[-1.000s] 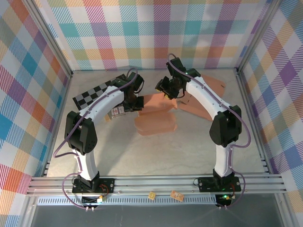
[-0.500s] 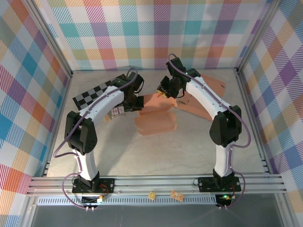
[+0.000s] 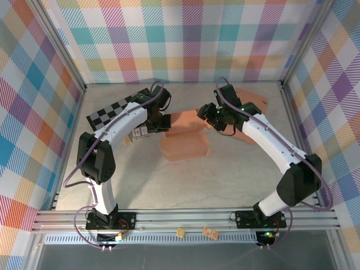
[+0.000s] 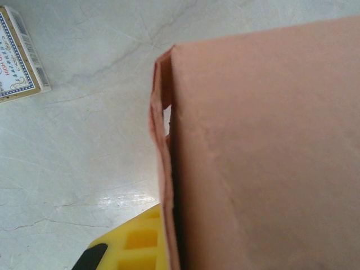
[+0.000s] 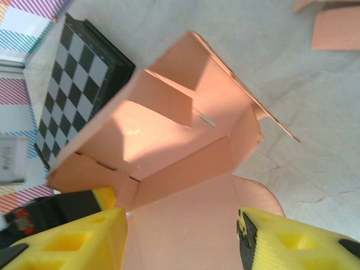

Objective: Fold the paper box

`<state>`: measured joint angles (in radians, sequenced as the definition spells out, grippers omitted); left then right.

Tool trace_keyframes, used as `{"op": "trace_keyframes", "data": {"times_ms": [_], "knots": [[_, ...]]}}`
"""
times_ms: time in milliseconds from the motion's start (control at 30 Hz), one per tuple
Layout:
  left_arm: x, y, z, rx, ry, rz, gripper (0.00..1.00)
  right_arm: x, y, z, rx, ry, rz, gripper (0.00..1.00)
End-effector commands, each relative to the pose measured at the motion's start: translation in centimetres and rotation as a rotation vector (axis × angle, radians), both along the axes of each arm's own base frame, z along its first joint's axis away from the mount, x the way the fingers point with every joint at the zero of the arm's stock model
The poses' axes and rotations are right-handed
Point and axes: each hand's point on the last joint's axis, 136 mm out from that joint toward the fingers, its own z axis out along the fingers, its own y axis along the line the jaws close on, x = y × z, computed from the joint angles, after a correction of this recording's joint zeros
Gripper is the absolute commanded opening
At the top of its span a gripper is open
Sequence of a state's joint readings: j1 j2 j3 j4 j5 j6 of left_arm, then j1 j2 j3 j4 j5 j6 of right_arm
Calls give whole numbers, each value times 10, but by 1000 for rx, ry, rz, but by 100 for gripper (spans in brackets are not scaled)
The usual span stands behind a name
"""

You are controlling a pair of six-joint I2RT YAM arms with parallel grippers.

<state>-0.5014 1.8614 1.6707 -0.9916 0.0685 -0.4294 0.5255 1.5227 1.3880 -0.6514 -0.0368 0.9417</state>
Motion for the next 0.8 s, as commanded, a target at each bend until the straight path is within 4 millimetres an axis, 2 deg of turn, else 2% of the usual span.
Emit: {"op": "trace_keyframes", "data": {"times_ms": [0, 233, 533, 633, 767], "knots": [[-4, -2, 11, -12, -21, -8, 0, 3, 6, -28, -10, 14, -21, 52], [-7, -1, 11, -12, -19, -13, 0, 21, 11, -56, -91, 43, 1, 47], [-8, -4, 12, -20, -20, -16, 0, 33, 8, -71, -172, 22, 32, 45], [-8, -5, 12, -22, -17, -17, 0, 38, 17, -66, -141, -18, 65, 38], [-8, -7, 12, -26, -17, -20, 0, 41, 30, -60, -105, -32, 113, 38]]}}
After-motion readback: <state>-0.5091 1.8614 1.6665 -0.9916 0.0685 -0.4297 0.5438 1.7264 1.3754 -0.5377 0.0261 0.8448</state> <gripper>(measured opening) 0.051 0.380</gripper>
